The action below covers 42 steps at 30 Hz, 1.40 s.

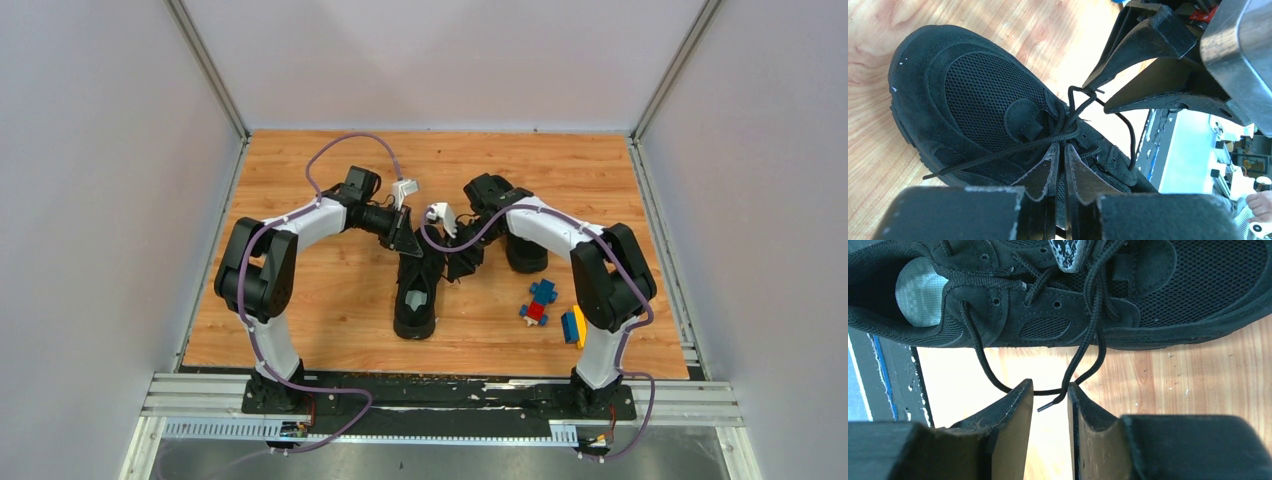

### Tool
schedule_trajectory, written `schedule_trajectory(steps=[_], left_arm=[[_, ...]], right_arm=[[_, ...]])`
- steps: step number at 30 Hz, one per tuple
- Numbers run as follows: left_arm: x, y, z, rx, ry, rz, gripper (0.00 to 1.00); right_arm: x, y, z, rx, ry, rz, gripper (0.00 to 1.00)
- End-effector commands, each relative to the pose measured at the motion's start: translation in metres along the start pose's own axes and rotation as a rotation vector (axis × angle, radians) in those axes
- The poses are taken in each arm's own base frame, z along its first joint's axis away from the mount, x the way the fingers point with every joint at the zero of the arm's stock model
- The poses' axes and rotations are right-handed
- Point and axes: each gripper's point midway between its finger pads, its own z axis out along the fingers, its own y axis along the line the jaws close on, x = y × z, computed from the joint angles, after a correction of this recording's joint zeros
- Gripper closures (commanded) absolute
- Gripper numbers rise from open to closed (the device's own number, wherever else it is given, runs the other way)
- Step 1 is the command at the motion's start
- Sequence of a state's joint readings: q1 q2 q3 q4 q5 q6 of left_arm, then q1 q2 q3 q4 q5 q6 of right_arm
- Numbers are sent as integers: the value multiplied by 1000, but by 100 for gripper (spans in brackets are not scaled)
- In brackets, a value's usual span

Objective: Tie the shoes
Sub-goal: Cross the shoelace with the shoelace.

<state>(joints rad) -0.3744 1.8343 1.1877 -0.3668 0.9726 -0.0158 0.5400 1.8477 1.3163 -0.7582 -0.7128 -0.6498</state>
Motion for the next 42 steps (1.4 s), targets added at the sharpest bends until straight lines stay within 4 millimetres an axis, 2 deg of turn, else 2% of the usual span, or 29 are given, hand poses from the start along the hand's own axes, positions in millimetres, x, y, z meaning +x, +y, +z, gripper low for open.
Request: schedule_trajectory(steps=[1,5,7,9,16,22,26,34,42], left_arm=[[-5,-10,-5,-2,-3,70,88],[-4,-10,-8,-12,3,94,89],[-3,-11,-9,-11,0,116,89],[-2,-12,-9,-12,-3,136,90],[-3,-14,-9,8,-7,149,92],[-1,-13,-7,17,4,137,93],[-2,-13,-4,41,7,135,93],[-4,-14,-4,47,7,135,94],[-3,-15,-5,49,11,135,94]], right_arm=[[-22,5,-23,4,-57,-58,66],[-39,7,-47,-50,-172,2,65],[-43,1,-58,-59,-231,46,66],[-43,-7,-60,-55,-255,92,66],[-43,-22,-43,-29,-247,69,67],[-48,-33,-31,38,-228,-71,66],[-49,-37,-26,45,-214,-135,69],[-48,-45,-16,42,-198,-155,74],[-54,-42,-11,4,-214,-171,75]])
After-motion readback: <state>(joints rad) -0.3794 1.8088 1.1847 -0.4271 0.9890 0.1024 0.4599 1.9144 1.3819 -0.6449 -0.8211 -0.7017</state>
